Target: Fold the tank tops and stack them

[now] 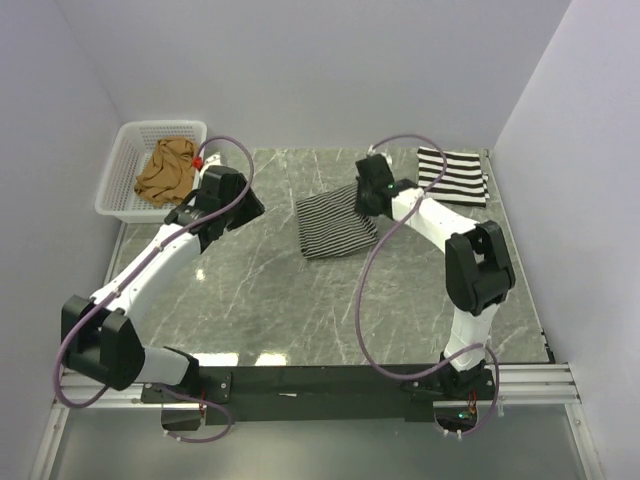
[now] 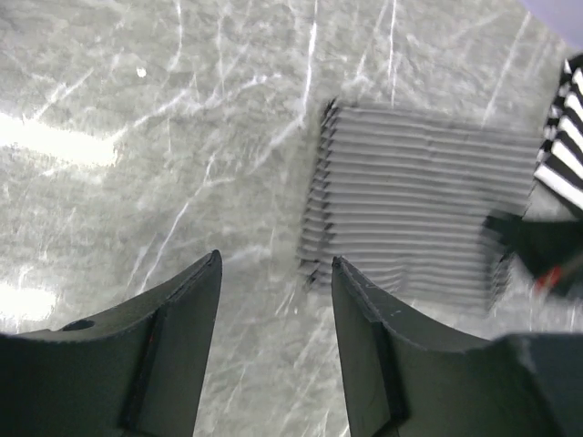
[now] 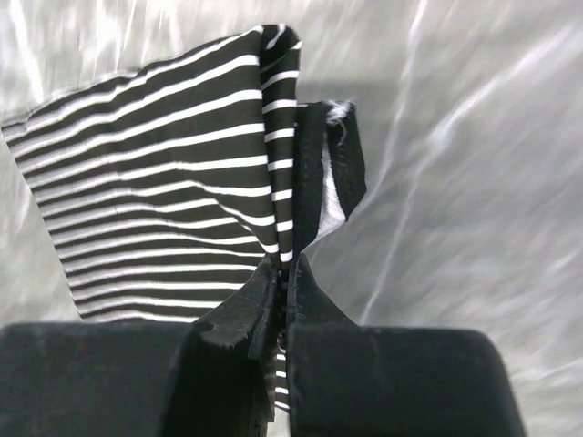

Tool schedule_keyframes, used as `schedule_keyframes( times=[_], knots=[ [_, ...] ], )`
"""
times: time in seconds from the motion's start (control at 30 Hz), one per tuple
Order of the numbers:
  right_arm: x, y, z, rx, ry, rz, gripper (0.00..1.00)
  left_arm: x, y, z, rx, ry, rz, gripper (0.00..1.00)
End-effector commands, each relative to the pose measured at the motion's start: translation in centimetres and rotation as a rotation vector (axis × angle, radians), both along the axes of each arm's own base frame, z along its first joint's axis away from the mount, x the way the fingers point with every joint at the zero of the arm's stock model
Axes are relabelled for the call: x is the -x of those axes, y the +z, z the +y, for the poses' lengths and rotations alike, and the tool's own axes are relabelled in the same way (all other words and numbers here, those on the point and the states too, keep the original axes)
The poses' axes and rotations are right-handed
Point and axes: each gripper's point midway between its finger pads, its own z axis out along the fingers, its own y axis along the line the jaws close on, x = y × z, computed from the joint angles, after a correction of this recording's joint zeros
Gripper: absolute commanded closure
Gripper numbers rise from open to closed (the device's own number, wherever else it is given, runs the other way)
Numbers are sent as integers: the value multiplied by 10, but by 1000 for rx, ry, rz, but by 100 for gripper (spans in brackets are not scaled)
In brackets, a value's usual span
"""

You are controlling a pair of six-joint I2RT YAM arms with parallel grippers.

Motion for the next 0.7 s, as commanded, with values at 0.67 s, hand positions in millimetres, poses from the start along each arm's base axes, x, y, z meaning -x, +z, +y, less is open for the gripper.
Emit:
schedule_keyframes(
  times=[0.67],
  knots=[
    [-164, 109, -185, 483, -86, -152, 100, 41, -32, -15, -48, -269, 99, 44]
  ],
)
